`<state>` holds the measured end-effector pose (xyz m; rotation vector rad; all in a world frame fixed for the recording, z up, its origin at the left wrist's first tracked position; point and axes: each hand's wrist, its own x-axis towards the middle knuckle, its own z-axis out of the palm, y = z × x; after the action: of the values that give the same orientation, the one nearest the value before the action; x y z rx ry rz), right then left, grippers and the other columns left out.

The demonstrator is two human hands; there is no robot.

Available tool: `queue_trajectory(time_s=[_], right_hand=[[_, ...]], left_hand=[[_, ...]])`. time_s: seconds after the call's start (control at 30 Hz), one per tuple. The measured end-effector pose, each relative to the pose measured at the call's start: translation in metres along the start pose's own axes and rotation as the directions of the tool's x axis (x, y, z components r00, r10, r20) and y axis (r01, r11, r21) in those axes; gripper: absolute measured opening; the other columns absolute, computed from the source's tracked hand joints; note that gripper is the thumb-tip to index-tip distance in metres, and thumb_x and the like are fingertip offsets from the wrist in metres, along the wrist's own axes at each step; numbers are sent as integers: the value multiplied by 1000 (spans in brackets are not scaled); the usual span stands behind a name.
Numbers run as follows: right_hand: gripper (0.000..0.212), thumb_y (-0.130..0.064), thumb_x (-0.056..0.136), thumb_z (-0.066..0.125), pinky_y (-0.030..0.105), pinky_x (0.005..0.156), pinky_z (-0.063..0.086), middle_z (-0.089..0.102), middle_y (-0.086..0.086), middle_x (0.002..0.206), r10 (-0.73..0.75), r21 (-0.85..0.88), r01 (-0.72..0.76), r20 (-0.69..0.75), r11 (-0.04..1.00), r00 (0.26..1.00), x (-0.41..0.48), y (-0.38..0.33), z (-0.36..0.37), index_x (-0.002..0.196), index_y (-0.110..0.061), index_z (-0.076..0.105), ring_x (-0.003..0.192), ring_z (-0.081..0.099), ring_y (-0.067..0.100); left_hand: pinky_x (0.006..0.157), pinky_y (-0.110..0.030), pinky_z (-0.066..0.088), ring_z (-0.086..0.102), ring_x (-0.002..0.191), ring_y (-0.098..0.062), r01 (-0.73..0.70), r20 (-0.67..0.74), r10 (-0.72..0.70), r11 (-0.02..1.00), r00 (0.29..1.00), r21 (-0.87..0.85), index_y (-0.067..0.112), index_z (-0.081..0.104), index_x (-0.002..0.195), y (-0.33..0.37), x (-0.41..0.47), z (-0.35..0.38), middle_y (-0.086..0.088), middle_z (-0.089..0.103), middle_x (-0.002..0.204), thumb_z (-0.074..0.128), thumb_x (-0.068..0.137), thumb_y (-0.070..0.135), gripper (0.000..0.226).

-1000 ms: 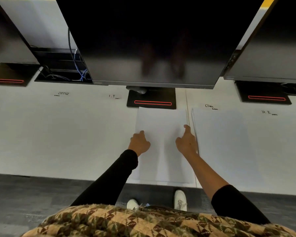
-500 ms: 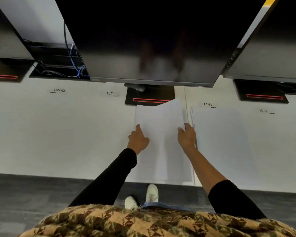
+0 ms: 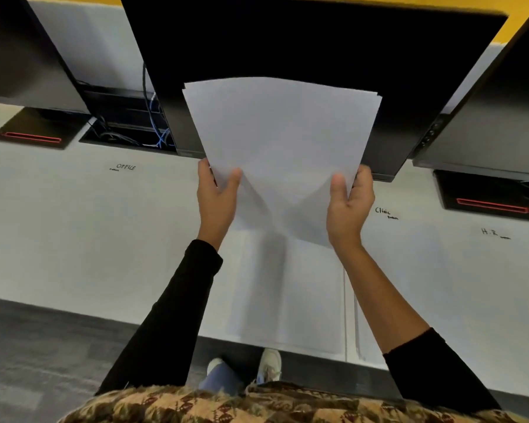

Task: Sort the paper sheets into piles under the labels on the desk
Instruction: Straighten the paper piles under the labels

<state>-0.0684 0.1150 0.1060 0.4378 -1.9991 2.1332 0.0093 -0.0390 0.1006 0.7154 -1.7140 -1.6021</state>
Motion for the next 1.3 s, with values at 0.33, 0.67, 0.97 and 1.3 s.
queue_trajectory(time_s=[0.33,0.67,0.97,1.3], right_hand=[[32,-7,96,47,-6,70,41,55,-1,115,318,-144,-322,-46,936,947,-32,59,10,127,-3,46,104,51,9],[30,-10,89,59,24,83,47,62,9,115,467,-350,-364,280,863,839,-45,63,95,119,-4,57,100,58,16],[27,-9,82,69,38,86,55,66,17,108,728,-621,-445,322,645,605,-80,103,135,106,-2,61,94,65,30],[33,-15,90,57,32,93,48,59,14,123,672,-712,-450,41,539,739,-65,113,85,122,-7,53,110,57,29]], left_hand=[[74,-28,46,54,79,-20,222,85,-250,941,965,254,9,54,91,-59,6,-18,-9,60,89,50,94,11,5],[73,-26,34,42,78,-20,298,-181,-249,888,952,350,7,53,101,-76,57,-114,-8,49,88,42,95,10,12],[72,-30,37,47,82,-26,504,-212,-468,689,858,520,9,49,88,-124,62,-177,-15,54,92,40,92,6,11],[87,-38,46,54,111,-39,558,-241,-558,512,794,654,-4,47,123,-139,58,-179,-25,53,125,35,94,2,32]])
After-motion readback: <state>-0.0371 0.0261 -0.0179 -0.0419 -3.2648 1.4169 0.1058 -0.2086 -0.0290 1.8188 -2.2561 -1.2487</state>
